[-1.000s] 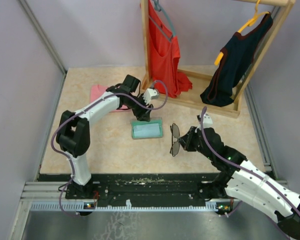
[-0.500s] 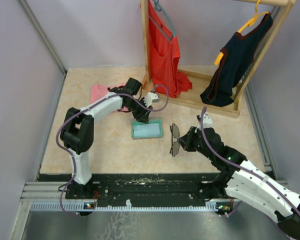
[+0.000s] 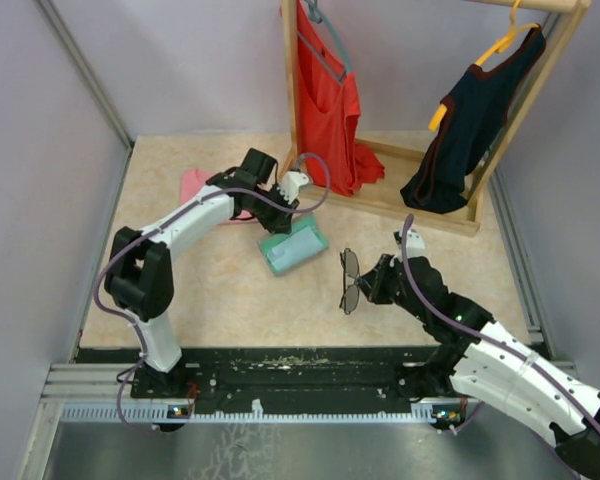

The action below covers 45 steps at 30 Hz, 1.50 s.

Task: Organize the sunglasses
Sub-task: Pick up the sunglasses case from the center of the board, then place the sunglasses case at the center of the board.

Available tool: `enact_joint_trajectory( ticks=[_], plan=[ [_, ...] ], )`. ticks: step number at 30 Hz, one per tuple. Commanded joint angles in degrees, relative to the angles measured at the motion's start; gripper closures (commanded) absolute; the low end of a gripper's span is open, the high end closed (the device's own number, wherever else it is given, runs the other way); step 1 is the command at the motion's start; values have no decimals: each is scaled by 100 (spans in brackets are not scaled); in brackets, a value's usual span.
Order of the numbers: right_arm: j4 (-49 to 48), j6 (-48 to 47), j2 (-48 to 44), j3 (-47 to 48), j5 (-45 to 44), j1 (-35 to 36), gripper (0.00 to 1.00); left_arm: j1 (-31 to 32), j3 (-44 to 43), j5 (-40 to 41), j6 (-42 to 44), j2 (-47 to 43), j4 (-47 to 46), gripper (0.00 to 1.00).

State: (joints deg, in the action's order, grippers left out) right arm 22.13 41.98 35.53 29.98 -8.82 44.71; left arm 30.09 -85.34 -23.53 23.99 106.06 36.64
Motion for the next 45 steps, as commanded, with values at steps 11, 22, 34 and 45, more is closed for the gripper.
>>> enact_joint_trajectory(
  ticks=[11,22,34,45],
  plan=[
    [-509,-5,17,-178,97,-23,100,264,1338,2454,-3589,-1495,-1135,73],
    [-530,7,33,-233,120,-24,100,793,1695,3531,-5025,-1485,-760,69],
    [-553,106,79,-246,162,-24,100,1309,2494,4432,-6360,-1948,-898,70],
    [-843,201,334,-174,399,-17,100,1351,2865,4331,-6471,-2065,-1168,61]
  ],
)
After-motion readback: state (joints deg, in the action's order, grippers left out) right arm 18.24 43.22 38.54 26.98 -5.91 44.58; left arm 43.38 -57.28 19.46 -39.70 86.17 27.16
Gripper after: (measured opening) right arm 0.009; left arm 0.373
